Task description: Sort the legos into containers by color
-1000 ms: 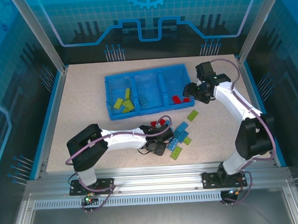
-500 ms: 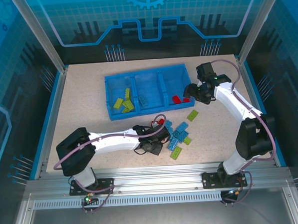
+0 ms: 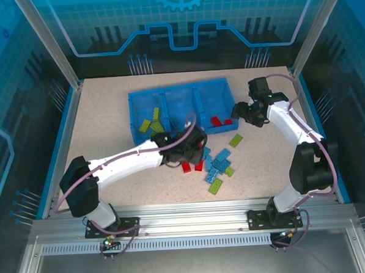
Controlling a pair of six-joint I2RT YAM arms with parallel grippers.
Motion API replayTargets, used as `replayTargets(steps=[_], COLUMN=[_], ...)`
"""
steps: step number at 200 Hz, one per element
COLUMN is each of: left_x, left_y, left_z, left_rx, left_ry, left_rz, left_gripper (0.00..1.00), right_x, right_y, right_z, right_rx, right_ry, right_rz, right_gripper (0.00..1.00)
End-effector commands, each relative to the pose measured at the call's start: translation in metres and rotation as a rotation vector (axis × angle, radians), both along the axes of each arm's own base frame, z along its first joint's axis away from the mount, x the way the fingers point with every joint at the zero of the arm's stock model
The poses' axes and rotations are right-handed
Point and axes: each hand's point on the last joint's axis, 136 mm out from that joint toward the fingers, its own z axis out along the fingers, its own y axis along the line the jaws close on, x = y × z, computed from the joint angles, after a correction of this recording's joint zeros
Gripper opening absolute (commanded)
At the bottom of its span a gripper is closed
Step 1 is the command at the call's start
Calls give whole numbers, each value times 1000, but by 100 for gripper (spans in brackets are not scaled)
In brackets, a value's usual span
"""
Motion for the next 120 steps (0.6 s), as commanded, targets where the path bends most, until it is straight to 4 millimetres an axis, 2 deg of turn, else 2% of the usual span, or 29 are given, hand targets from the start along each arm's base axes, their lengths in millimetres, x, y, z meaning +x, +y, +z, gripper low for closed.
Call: replayTargets(steps=[1,21,39,58,92,120], left_x=[31,51,66,78,95,113], left_y=[-29,-53,-66,-70,-68,-70], left_z=[29,44,44,40,29,21], left_rx=[-38,-52,-77,-89,-113,-139], left_ry=[-62,-88,-74,-55,-20,-2], left_rz=[-88,-123,-122,-103,-52,-40], left_gripper=[31,31,31,31,31,31], right_x=[11,21,33,45,57,48], right_y=[7,7,10,9,17,28], right_z=[-3,-15,-25,-35,-42,-46], right_rx=[26,-3,0,-14,-13,-44], right_ry=[-47,-40,-30,-15,-34,-40], right_rz=[87,129,157,156,183,238], right_gripper=[74,74,73,69,47,26])
